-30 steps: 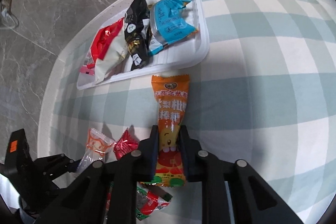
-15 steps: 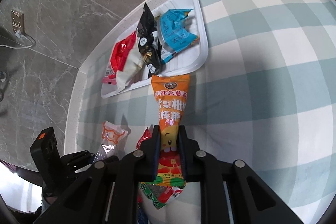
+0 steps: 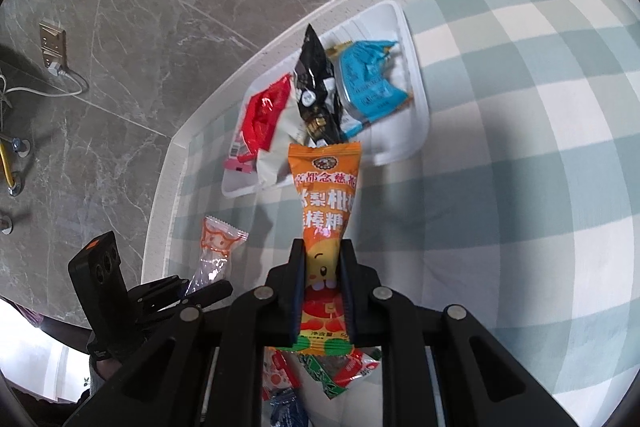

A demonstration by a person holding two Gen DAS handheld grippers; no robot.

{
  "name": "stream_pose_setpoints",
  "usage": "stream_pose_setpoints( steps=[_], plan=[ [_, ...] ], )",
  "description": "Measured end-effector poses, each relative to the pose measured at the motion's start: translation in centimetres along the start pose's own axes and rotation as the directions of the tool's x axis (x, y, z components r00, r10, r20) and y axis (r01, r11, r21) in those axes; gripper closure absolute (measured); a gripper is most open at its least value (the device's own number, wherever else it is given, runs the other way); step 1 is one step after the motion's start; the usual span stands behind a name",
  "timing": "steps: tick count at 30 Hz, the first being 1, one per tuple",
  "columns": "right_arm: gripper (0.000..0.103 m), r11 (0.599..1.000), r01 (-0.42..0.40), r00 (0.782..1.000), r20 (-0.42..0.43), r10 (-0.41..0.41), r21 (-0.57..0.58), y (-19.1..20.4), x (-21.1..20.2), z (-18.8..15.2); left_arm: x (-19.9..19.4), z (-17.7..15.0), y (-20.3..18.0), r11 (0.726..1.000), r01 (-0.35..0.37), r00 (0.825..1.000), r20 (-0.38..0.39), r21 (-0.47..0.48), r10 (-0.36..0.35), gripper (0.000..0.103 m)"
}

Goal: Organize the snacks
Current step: 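Carry both packets into the white tray and open both tools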

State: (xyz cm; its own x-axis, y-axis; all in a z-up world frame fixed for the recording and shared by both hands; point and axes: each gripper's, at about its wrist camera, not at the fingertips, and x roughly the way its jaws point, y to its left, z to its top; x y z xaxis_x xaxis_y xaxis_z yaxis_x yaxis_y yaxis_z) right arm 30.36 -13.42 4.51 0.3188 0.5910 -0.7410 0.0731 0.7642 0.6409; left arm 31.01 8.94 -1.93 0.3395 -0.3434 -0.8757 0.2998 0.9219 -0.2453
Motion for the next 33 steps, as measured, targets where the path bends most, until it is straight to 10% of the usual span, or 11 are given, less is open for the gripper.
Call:
stream_pose_setpoints(
  steps=[33],
  plan=[
    [0.086,0.998,0.061,0.997,0.056,-0.059,-0.028,1.9,4.8,12.0,1.8,14.4,7.2,1.0,-0.023,0.997,0.076,-0.016,0.024,0.088]
  ],
)
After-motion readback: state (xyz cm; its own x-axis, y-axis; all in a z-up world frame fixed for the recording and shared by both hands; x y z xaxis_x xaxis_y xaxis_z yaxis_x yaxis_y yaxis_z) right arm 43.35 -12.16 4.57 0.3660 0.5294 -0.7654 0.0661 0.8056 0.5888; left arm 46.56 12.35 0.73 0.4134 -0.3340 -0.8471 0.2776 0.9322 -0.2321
